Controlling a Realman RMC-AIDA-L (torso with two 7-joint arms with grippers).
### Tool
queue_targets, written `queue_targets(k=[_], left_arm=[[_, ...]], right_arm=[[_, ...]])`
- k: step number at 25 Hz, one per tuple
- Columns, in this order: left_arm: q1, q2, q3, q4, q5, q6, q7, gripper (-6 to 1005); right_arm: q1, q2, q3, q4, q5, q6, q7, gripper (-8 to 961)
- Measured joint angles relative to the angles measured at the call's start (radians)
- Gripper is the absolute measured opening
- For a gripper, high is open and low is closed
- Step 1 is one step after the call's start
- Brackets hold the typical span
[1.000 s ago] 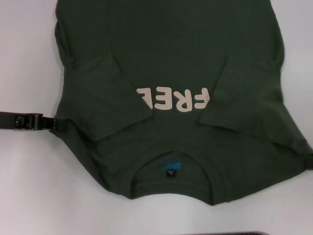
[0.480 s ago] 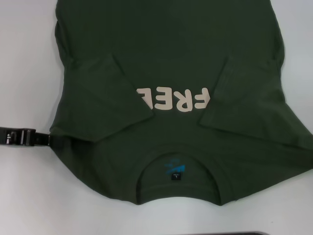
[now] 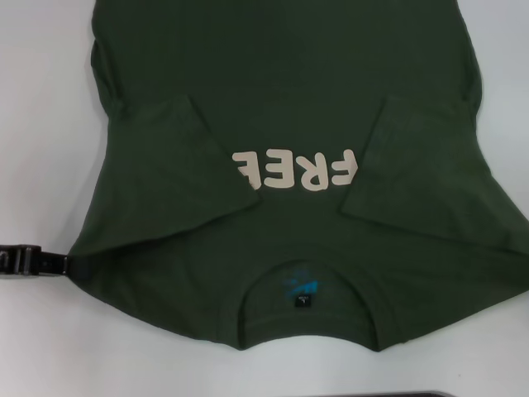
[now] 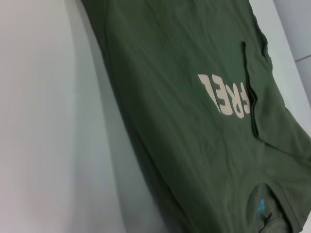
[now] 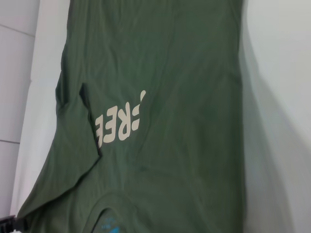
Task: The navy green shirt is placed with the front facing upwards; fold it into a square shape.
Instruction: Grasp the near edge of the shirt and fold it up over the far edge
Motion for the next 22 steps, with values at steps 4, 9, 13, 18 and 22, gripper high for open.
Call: queue_targets(k=[4, 9, 13, 18, 22], left_arm=[[0.006, 0.006, 0.008, 0.007, 0.008, 0.003, 0.000, 35], [0.009, 0.006, 0.008, 0.008, 0.028, 0.005, 0.000, 35], [0.016, 0.005, 0.009, 0.009, 0.037, 0.008, 0.002, 35], [0.032, 0.002, 0.011, 0.009, 0.039, 0.014, 0.009, 35], [0.042, 0.000, 0.011, 0.009, 0.053, 0.022, 0.012, 35]], right_arm=[[-0.020, -0.003, 0.012, -0.002, 0.001, -0.001, -0.005, 31], [-0.047, -0.011, 0.030, -0.006, 0.011, -0.011, -0.020, 30], [-0.064, -0.015, 0.047, -0.007, 0.012, -0.021, -0.035, 30], [-0.080, -0.015, 0.057, -0.007, 0.013, -0.029, -0.050, 30], [-0.086, -0.013, 0.057, -0.007, 0.010, -0.034, -0.056, 30]])
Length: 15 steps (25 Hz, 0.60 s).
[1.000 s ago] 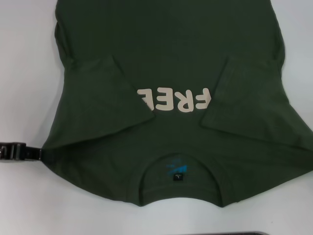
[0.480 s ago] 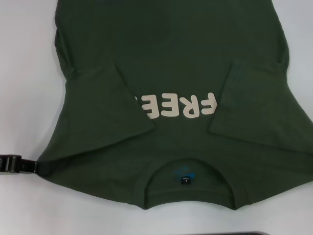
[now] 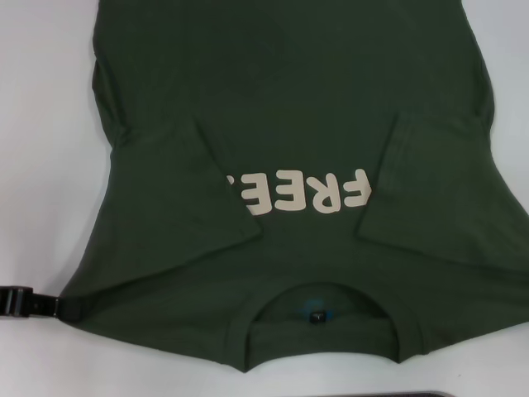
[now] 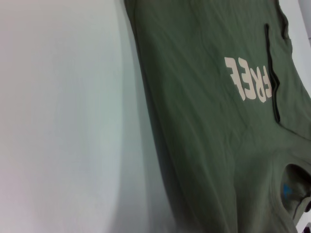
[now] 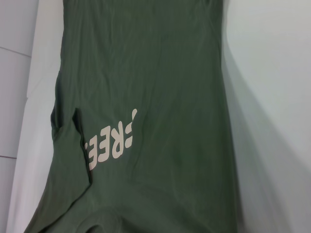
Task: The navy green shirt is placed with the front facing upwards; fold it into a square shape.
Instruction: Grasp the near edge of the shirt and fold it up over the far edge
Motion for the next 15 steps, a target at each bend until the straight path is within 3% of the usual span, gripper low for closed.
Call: queue_targets(k=[9, 15], left_arm=[[0.003, -0.004, 0.003, 0.000, 0.013, 0.008, 0.001, 35], [-0.027, -0.021, 0.002, 0.000, 0.023, 0.003, 0.008, 34]], right_arm=[[-0.003, -0.003, 0.009, 0.000, 0.004, -0.005, -0.001, 30], [0.029, -0.009, 0.008, 0.000, 0.005, -0.010, 0.005, 30]])
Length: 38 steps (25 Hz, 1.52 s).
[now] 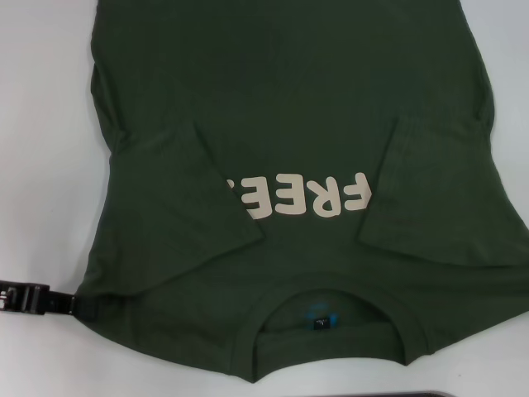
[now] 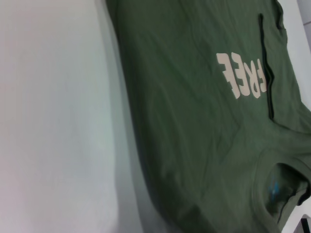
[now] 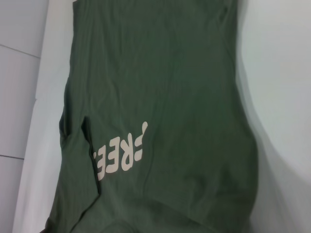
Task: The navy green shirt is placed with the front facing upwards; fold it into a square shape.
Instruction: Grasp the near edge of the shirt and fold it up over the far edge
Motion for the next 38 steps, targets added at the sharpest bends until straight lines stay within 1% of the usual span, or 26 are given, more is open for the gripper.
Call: queue_targets(k=[6, 11, 13, 19, 23, 25, 26, 31, 35, 38], left_arm=[[-0.021, -0.003, -0.009, 0.000, -0.014, 0.007, 0.005, 34], [-0.058, -0.006, -0.012, 0.000, -0.033, 0.010, 0.008, 34], [-0.069, -0.007, -0.012, 0.000, -0.048, 0.010, 0.008, 34], [-0.136, -0.018, -0.014, 0.000, -0.120, -0.018, 0.007, 34], [-0.197, -0.019, -0.021, 0.018, -0.182, -0.079, 0.000, 34], [-0.238, -0.021, -0.023, 0.028, -0.205, -0.116, -0.003, 34], [-0.248, -0.022, -0.023, 0.031, -0.207, -0.127, -0.003, 34], [-0.335, -0.024, -0.023, 0.080, -0.214, -0.242, -0.007, 35], [-0.380, -0.025, -0.015, 0.099, -0.222, -0.320, -0.004, 36], [-0.403, -0.032, -0.015, 0.101, -0.222, -0.378, -0.003, 36]], right_arm=[[0.030, -0.003, 0.001, 0.000, 0.000, -0.009, 0.001, 31], [0.068, -0.007, 0.001, 0.000, 0.000, -0.019, 0.003, 31], [0.086, -0.008, 0.002, 0.000, 0.002, -0.020, 0.004, 31], [0.164, -0.010, 0.003, 0.008, 0.011, -0.006, 0.014, 31], [0.239, -0.009, -0.008, 0.010, 0.013, 0.025, 0.037, 31], [0.277, -0.008, -0.015, 0.010, 0.013, 0.049, 0.052, 31], [0.295, -0.008, -0.017, 0.011, 0.013, 0.062, 0.059, 31], [0.375, -0.008, -0.036, 0.012, 0.016, 0.151, 0.086, 31], [0.424, -0.002, -0.064, 0.017, 0.038, 0.223, 0.095, 31], [0.456, 0.000, -0.102, 0.042, 0.059, 0.292, 0.098, 31]])
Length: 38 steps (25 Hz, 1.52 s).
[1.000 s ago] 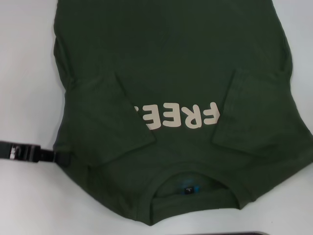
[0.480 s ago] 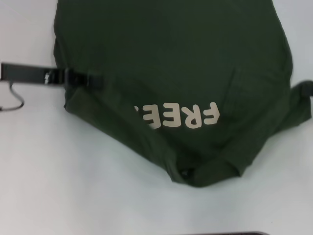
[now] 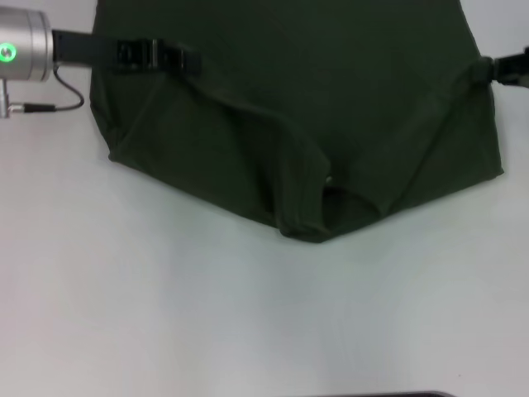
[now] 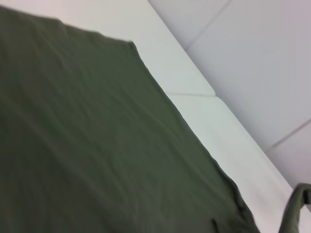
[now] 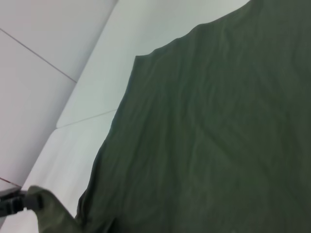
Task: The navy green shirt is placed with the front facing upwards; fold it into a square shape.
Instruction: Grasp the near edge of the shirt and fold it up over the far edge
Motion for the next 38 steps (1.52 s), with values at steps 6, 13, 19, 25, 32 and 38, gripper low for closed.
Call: queue_targets(k=[6, 13, 19, 25, 32, 38], left_arm=[[-0.019, -0.012, -0.001, -0.004, -0.039, -0.119, 0.007, 36], [-0.030, -0.016, -0.003, 0.000, -0.065, -0.238, 0.018, 36], [-0.032, -0.023, 0.001, 0.000, -0.093, -0.325, 0.023, 35], [-0.036, -0.023, 0.003, 0.002, -0.105, -0.379, 0.032, 35], [-0.039, -0.024, 0.003, 0.002, -0.106, -0.424, 0.026, 35], [-0.040, -0.036, 0.002, 0.002, -0.116, -0.457, 0.026, 35]], right_arm=[[0.032, 0.007, -0.087, 0.055, 0.056, 0.145, -0.008, 31], [0.041, 0.013, -0.186, 0.060, 0.150, 0.276, -0.013, 31], [0.061, 0.020, -0.233, 0.061, 0.173, 0.371, -0.014, 30], [0.090, 0.024, -0.267, 0.062, 0.174, 0.439, -0.013, 30], [0.109, 0.024, -0.280, 0.062, 0.176, 0.472, -0.008, 30], [0.118, 0.023, -0.286, 0.083, 0.176, 0.517, -0.014, 30]])
